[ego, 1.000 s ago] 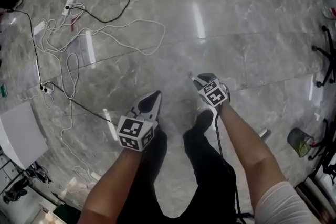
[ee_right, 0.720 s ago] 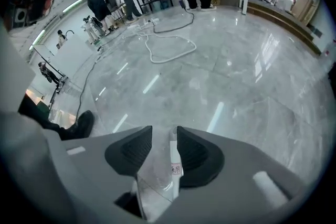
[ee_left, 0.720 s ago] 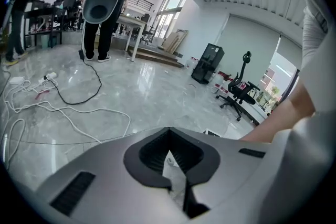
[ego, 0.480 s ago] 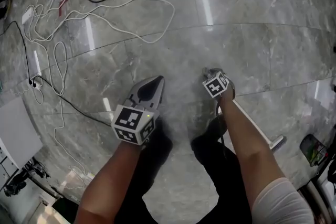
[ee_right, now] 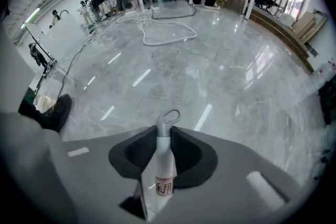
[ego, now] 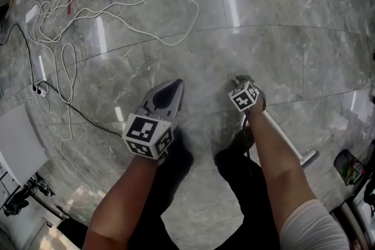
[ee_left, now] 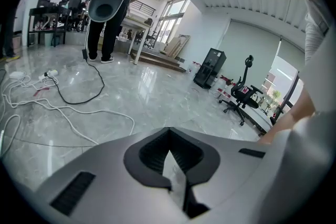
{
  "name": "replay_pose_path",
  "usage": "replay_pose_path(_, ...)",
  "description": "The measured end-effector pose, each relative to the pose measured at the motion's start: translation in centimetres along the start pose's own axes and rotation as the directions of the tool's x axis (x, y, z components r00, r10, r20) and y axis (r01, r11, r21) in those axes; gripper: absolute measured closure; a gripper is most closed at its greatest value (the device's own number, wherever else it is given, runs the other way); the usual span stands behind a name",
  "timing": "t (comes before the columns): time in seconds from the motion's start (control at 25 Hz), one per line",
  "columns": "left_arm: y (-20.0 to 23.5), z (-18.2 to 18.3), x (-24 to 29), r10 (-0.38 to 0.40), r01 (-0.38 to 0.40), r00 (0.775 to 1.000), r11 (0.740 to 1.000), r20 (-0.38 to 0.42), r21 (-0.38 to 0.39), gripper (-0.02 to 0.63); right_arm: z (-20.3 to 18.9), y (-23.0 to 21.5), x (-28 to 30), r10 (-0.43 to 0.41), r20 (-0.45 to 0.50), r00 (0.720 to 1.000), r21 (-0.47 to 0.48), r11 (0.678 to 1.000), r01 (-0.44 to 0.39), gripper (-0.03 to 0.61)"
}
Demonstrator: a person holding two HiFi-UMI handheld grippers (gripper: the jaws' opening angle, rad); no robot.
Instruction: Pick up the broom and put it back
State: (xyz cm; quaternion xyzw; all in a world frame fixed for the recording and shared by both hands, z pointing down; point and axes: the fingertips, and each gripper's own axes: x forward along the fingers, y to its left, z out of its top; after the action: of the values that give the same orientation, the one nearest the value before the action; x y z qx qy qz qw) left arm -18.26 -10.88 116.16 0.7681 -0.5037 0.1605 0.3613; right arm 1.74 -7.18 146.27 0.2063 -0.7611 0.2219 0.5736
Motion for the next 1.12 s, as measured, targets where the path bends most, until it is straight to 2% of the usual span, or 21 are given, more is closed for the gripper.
replay_pose_path(0.2, -4.6, 6.6, -4.9, -0.013, 0.013, 1.000, 1.000, 0.028, -0.001, 0.609, 4.6, 1.1, -13.3, 0.004, 0.152, 0.988, -0.005, 1.000, -0.003, 0.494)
replay_pose_path(0.44, -12.3, 17.6, -13.3, -0.043, 0.041, 0.996, 0.999, 0.077, 0.031, 0.609, 9.2, 2.0, -34.0, -0.018, 0.332, 0.943, -0.004, 1.000, 0.020, 0.495)
replay_pose_path(0.72, -21.0, 28.7, -22.3, -0.077, 0.066, 0.989, 0.994, 0.126, 0.090, 0.609, 11.2, 3.5, -55.2, -0.058, 0.493, 0.868, 0.018, 0.998, 0.057, 0.495)
replay_pose_path(0.96, -27.5, 34.3, -28.2, -0.105, 0.085, 0.985, 0.986, 0.140, 0.143, 0.609, 12.5, 4.4, -68.5, -0.110, 0.600, 0.792, 0.060, 0.994, 0.093, 0.495)
replay_pose_path(1.12, -30.5, 37.7, -31.5, -0.110, 0.083, 0.980, 0.983, 0.164, 0.162, 0.609, 13.7, 4.5, -76.0, -0.152, 0.664, 0.732, 0.099, 0.988, 0.116, 0.495)
